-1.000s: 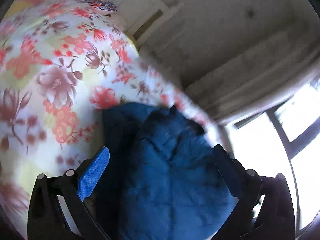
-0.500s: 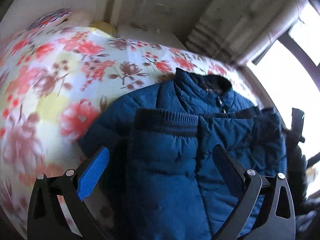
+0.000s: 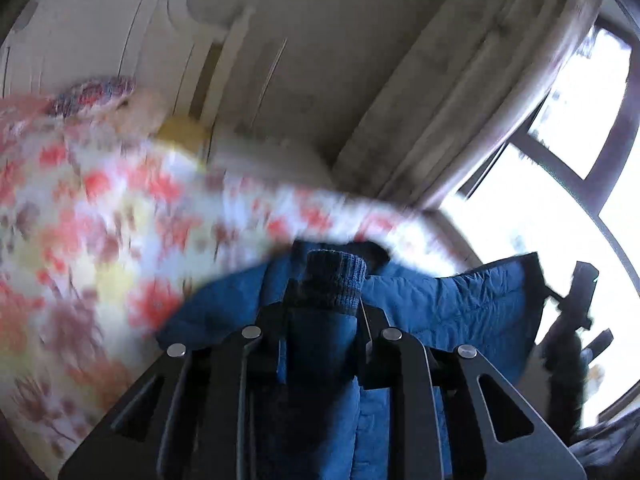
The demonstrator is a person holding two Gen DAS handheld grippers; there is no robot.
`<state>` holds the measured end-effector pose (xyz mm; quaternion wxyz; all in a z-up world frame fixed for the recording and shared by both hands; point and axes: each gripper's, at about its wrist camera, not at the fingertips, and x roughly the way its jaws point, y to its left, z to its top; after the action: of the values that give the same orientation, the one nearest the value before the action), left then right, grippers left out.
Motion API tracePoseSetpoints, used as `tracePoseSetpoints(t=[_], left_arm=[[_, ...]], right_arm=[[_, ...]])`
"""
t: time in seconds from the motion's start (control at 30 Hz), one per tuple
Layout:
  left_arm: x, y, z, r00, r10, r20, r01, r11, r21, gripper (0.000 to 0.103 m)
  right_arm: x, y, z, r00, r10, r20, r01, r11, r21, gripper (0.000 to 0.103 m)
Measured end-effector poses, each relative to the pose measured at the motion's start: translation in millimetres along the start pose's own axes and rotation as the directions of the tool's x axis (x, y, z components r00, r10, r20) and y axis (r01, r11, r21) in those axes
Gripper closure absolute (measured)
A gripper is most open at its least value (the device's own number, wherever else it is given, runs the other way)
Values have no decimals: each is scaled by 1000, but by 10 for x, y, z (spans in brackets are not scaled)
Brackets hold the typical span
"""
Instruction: Fold large clothes
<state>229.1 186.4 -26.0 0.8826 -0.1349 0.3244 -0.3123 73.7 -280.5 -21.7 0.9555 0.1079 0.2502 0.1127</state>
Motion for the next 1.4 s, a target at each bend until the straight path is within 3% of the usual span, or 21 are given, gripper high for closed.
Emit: tracePoseSetpoints(t=[0.07, 0.13, 0.2, 0.3, 0.33, 0.43, 0.57, 0.63, 0.67, 0.73, 0.8, 0.87, 0.93, 1.03, 1.07, 1.1, 1.13, 1.2, 1.3, 1.33, 1.4], left_arm=[[138, 135, 283, 1000, 9, -5, -9, 999, -37, 80], [587, 435, 442, 995, 46, -85, -55, 992, -116, 80], [1192, 689, 364, 965, 129, -226, -165, 975, -148, 80], [1727, 897, 71, 913, 245, -327, -294, 949, -112, 80], [1775, 940, 8, 913, 247, -325, -296, 949, -111, 80], [1654, 999, 7, 944, 194, -267, -245, 954, -173, 80], [1344, 744, 201, 964, 231, -129, -247, 961, -126, 80], [1422, 724, 252, 957, 267, -117, -279, 954, -106, 80], [1583, 789, 230, 946, 280, -161, -299, 948, -108, 80], [1888, 931, 75, 912, 318, -258, -353, 931, -98, 80], [1979, 1029, -47, 906, 318, -281, -360, 926, -112, 78], [1892, 1071, -21, 915, 305, -263, -349, 926, -143, 75], [1729, 968, 46, 908, 360, -215, -391, 912, -124, 75], [1391, 469, 186, 890, 455, -14, -455, 890, -19, 73], [1359, 229, 236, 892, 452, 20, -452, 891, 38, 68], [1406, 1, 283, 898, 440, 9, -439, 894, 85, 34], [1478, -171, 310, 910, 415, -4, -412, 904, 112, 11], [1711, -495, 286, 927, 375, -22, -367, 915, 167, 4], [2088, -691, 199, 916, 390, -91, -361, 903, 233, 4], [2216, -721, 167, 907, 406, -111, -370, 895, 249, 4], [2412, -739, 118, 891, 431, -143, -382, 882, 276, 4]], right_arm=[[-19, 6, 288, 1000, 0, 31, 0, 1000, -4, 93], [349, -194, 512, 1000, 7, -4, -7, 999, 52, 93], [845, -414, 506, 994, -24, -106, 37, 991, 128, 93], [1679, -692, 96, 934, -117, -337, 178, 972, 154, 93], [1786, -782, -38, 928, -105, -358, 182, 965, 187, 92], [1656, -907, -100, 960, -27, -279, 113, 949, 296, 92], [1337, -718, 186, 982, -26, -186, 70, 969, 238, 93], [1267, -656, 318, 990, -23, -142, 55, 972, 230, 93], [1329, -708, 332, 989, -30, -147, 65, 968, 242, 92], [1661, -910, 150, 966, -68, -250, 138, 951, 275, 91], [1904, -1054, -124, 947, -51, -318, 161, 930, 330, 80], [1815, -1131, -167, 960, -33, -278, 141, 913, 382, 72], [1697, -1095, -87, 952, -86, -294, 193, 914, 357, 51], [1380, -817, 189, 963, -155, -221, 214, 938, 274, 46], [1300, -705, 266, 968, -166, -188, 210, 947, 242, 41], [1224, -497, 404, 975, -167, -144, 192, 964, 185, 37], [1205, -271, 526, 982, -151, -109, 164, 979, 123, 35], [1330, 107, 645, 990, -104, -96, 108, 993, 37, 30], [1758, 620, 620, 977, -101, -185, 82, 991, -109, 32], [1915, 742, 577, 967, -136, -216, 102, 981, -163, 37], [2156, 857, 519, 947, -160, -279, 103, 973, -207, 69]])
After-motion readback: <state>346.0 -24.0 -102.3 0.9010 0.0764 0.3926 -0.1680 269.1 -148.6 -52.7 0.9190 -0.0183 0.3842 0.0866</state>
